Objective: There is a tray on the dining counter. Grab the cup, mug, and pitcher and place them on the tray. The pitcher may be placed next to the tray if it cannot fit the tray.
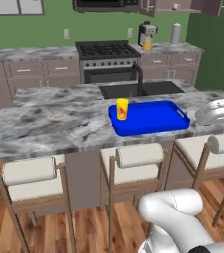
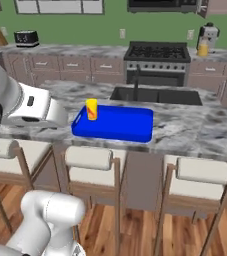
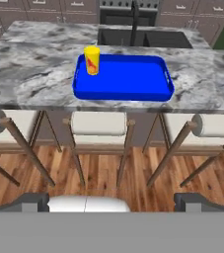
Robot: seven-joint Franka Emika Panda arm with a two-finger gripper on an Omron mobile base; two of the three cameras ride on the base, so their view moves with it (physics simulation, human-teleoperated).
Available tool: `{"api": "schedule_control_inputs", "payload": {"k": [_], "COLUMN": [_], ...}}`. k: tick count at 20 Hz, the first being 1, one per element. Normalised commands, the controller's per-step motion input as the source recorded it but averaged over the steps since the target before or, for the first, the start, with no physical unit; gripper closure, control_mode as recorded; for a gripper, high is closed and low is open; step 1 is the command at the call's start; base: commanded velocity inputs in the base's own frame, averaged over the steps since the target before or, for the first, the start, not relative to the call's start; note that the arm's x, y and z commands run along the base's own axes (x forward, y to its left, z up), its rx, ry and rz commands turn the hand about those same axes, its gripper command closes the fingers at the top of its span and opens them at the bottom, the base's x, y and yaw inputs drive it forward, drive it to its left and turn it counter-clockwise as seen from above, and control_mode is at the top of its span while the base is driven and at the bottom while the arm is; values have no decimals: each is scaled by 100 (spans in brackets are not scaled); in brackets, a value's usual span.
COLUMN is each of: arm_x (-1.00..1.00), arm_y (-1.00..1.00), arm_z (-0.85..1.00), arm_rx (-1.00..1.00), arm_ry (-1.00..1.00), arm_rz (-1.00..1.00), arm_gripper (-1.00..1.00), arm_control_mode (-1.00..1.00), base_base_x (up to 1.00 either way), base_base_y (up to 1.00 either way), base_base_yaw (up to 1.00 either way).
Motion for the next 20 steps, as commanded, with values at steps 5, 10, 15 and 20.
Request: {"api": "schedule_control_inputs", "payload": {"k": [5, 10, 15, 20], "arm_x": [0, 0, 0, 0], "arm_y": [0, 0, 0, 0], "arm_z": [0, 0, 0, 0], "arm_rx": [0, 0, 0, 0], "arm_ry": [0, 0, 0, 0], "arm_rz": [0, 0, 0, 0], "arm_gripper": [-100, -100, -100, -100], "arm_control_mode": [100, 100, 100, 100], "base_base_x": [-72, -9, 0, 2], "base_base_y": [100, 100, 100, 100], "base_base_yaw": [-4, -8, -10, -12]}}
